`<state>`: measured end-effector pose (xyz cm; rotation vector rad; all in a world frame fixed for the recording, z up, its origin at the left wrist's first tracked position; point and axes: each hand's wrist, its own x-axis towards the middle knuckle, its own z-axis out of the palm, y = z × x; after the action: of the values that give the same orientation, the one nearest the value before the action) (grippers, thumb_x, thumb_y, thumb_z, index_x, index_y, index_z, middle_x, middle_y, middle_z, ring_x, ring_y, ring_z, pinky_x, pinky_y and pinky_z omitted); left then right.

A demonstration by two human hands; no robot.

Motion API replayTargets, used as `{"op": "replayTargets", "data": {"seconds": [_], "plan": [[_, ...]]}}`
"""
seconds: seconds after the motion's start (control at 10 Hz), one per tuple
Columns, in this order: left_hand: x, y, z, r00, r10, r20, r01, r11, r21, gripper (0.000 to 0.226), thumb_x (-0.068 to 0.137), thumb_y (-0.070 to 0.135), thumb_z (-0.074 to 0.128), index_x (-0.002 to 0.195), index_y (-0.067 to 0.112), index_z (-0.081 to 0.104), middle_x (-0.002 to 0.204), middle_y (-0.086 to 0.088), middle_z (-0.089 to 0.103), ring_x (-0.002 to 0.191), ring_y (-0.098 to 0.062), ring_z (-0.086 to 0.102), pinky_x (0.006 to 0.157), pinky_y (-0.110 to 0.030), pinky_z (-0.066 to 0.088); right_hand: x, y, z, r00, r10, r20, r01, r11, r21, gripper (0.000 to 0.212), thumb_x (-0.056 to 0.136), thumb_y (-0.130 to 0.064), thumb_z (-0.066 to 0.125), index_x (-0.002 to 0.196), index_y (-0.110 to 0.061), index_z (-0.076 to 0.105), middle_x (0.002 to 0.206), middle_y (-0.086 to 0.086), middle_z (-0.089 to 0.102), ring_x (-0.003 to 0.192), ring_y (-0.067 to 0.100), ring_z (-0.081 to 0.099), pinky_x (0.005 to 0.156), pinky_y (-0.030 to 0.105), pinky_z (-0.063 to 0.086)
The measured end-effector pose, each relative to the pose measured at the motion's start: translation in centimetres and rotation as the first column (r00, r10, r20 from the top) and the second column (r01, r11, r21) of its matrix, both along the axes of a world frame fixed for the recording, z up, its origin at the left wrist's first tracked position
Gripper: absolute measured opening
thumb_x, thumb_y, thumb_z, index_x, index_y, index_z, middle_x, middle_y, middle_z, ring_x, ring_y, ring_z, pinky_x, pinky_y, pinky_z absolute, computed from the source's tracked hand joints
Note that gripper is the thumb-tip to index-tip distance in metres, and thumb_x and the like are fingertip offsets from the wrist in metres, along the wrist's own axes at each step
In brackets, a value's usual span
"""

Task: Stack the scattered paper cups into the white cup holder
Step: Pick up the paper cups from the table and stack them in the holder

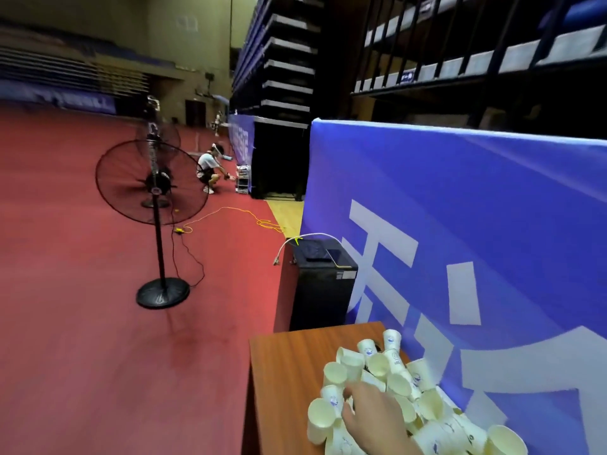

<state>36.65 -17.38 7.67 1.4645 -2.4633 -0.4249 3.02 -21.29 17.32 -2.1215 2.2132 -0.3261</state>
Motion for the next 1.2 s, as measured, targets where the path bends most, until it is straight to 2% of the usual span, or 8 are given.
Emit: {"op": "replayTargets", "data": {"seconds": [0.2,0.4,0.7,0.8,0.9,1.0,1.1,1.2], "plan": [[-19.4,7.3,0.1,0.891,0.136,-0.434,-0.090,0.988,0.125,0.022,0.082,0.017,0.051,0.092,0.017,0.070,0.127,0.005,0.065,0.123,-0.016,0.057,0.096,-0.026,0.046,-0.7,-1.5,0.8,0.998,-0.040,-0.042,0.042,0.998,0.052,0.032,0.087,-0.036,0.046,0.114,-0.032,0.063,0.098,-0.005,0.067,0.100,0.016,0.063,0.076,0.030,0.043],[-15.9,6.4,12.9,-0.056,0.442,-0.895,0.001,0.897,0.443,0.023,0.059,0.003,0.055,0.056,0.023,0.066,0.119,0.024,0.066,0.131,-0.007,0.047,0.098,-0.013,0.042,-1.5,-0.8,4.2,0.994,-0.091,-0.056,0.091,0.996,-0.009,0.027,0.083,-0.028,0.047,0.102,-0.025,0.066,0.089,-0.002,0.066,0.091,0.023,0.063,0.067,0.032,0.047],[-28.6,-6.1,24.8,-0.548,0.491,-0.678,-0.038,0.795,0.606,0.030,0.094,0.000,0.044,0.123,0.007,0.046,0.132,-0.017,0.050,0.103,-0.021,0.050,0.072,-0.011,0.040,-7.5,5.2,6.5,0.941,-0.328,0.087,0.332,0.943,-0.033,0.030,0.082,-0.033,0.052,0.108,-0.029,0.067,0.102,-0.002,0.069,0.099,0.024,0.063,0.077,0.033,0.050],[-35.3,-9.0,23.6,-0.254,0.706,-0.661,0.038,0.690,0.723,0.027,0.095,0.014,0.046,0.121,0.007,0.045,0.125,-0.013,0.051,0.093,-0.027,0.050,0.077,-0.030,0.044,-9.6,7.9,6.7,0.906,-0.408,0.113,0.414,0.910,-0.032,0.029,0.083,-0.032,0.053,0.108,-0.028,0.067,0.102,-0.001,0.069,0.101,0.025,0.062,0.079,0.034,0.050],[-38.1,-10.7,21.1,0.558,0.361,-0.748,-0.039,0.911,0.410,0.021,0.093,0.029,0.047,0.109,0.017,0.049,0.113,-0.008,0.061,0.093,-0.027,0.056,0.081,-0.036,0.047,-11.7,10.8,6.8,0.862,-0.486,0.140,0.493,0.870,-0.018,0.028,0.084,-0.029,0.054,0.109,-0.027,0.067,0.104,0.001,0.067,0.102,0.026,0.060,0.077,0.033,0.046],[-37.2,-12.2,20.0,0.915,-0.402,0.024,0.403,0.912,-0.073,0.029,0.086,0.041,0.046,0.109,0.027,0.057,0.103,0.003,0.066,0.088,-0.020,0.060,0.078,-0.037,0.052,-14.2,13.8,6.9,0.823,-0.545,0.161,0.551,0.835,0.012,0.026,0.085,-0.031,0.055,0.107,-0.028,0.068,0.103,0.000,0.066,0.102,0.025,0.059,0.071,0.030,0.040],[-37.4,-11.2,20.0,0.668,-0.487,0.563,0.604,0.797,-0.027,0.024,0.088,0.039,0.050,0.105,0.027,0.062,0.098,0.004,0.064,0.088,-0.021,0.060,0.072,-0.034,0.051,-15.7,16.8,5.4,0.694,-0.662,0.284,0.671,0.737,0.081,0.017,0.082,-0.026,0.055,0.089,-0.020,0.068,0.086,0.001,0.065,0.086,0.026,0.060,0.065,0.030,0.045],[-38.8,-8.9,17.5,0.829,-0.513,0.224,0.521,0.853,0.023,0.019,0.092,0.037,0.048,0.100,0.028,0.062,0.097,0.006,0.067,0.085,-0.018,0.058,0.073,-0.033,0.049,-15.9,18.8,2.0,0.659,-0.684,0.313,0.670,0.723,0.169,0.017,0.079,-0.027,0.056,0.088,-0.020,0.069,0.094,0.000,0.067,0.091,0.023,0.061,0.074,0.032,0.051]]}}
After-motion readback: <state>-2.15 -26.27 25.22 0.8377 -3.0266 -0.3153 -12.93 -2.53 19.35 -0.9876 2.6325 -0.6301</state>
